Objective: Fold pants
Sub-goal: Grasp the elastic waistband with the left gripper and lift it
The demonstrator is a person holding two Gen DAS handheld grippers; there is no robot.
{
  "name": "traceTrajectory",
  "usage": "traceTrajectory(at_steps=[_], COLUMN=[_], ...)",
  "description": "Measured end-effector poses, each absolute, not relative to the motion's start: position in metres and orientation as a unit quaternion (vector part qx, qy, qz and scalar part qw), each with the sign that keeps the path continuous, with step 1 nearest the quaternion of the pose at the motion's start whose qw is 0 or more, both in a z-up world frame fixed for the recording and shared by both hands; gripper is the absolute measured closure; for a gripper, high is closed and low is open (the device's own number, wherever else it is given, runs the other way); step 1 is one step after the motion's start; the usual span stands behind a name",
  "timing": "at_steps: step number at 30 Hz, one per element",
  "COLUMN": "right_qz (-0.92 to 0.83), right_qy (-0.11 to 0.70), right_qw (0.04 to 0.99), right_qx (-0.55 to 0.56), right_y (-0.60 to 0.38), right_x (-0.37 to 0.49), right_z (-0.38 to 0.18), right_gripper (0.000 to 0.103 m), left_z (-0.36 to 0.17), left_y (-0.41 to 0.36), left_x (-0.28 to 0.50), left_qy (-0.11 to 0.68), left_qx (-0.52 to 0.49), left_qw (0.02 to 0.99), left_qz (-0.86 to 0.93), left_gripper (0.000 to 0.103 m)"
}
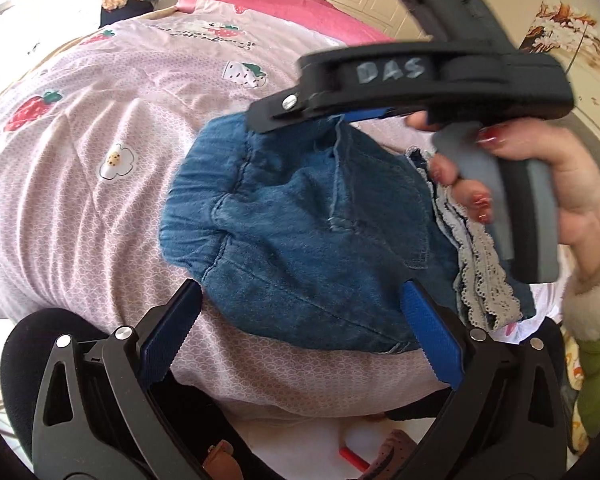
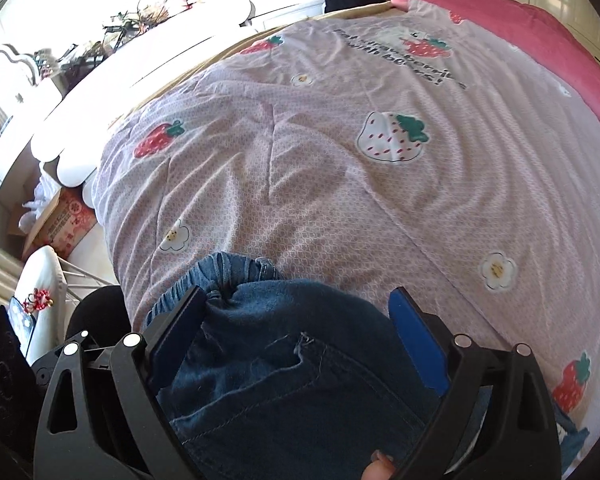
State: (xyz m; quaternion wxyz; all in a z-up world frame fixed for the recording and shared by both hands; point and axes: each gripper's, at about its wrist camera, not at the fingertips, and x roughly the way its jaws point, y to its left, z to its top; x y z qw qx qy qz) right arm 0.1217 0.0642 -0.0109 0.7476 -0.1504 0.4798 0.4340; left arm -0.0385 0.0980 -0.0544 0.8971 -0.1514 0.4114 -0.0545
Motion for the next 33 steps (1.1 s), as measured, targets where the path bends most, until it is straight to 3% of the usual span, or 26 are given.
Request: traceTrajectory(at_steps=[2,4,10,11,15,20,25,28,33], right_qz=[0.448,0.459,0.478,0.479,0.488,0.486,0.484,0.484,0.484], right_qy=[0.495,0.504,0.502,0.501,0.498,0.492,0.489,0.484,0.472], right_qw=[0.732,0.721,0.716,0.716,0.716,0.721,0.724,0.728,0.736], right_qx=[-0.134,-0.125,-0.087,-0.081,-0.046,-0.051,-0.048,-0.042,-0.023], right_y=[0.065,0.066,0.046,0.041,0.021,0.018,0.017,0.013,-0.008], right_x=[0.125,0.124,0.123,0.124,0.127,0.124,0.123,0.124,0.126], right_z=[-0.018,-0.023,-0.015,-0.013,-0.004,0.0,0.005,0.009,0.021], right_gripper=[0.039,0.054,0.081,0.09,0.093,0.094,0.098,0.098,0.098], left_z=[-0.055,-0.056,-0.059,-0.06,-0.059,-0.058,-0.062,-0.058,-0.039], left_y=[0.099,0.101,0.105,0.103,0.1,0.094,0.099,0.099,0.084], left_x=[-0.037,-0.035,-0.029,-0.028,-0.022,-0.012,-0.003,0.0,-0.001], left_qy=[0.409,0.41,0.406,0.404,0.404,0.407,0.408,0.398,0.374], left_qx=[-0.154,-0.161,-0.179,-0.181,-0.188,-0.195,-0.229,-0.239,-0.21], left_qw=[0.898,0.896,0.894,0.894,0.892,0.887,0.877,0.876,0.893], left_qz=[-0.054,-0.058,-0.069,-0.072,-0.083,-0.099,-0.115,-0.128,-0.137], left_gripper=[0.01,0.01,0.01,0.01,0.01,0.034,0.068,0.082,0.086])
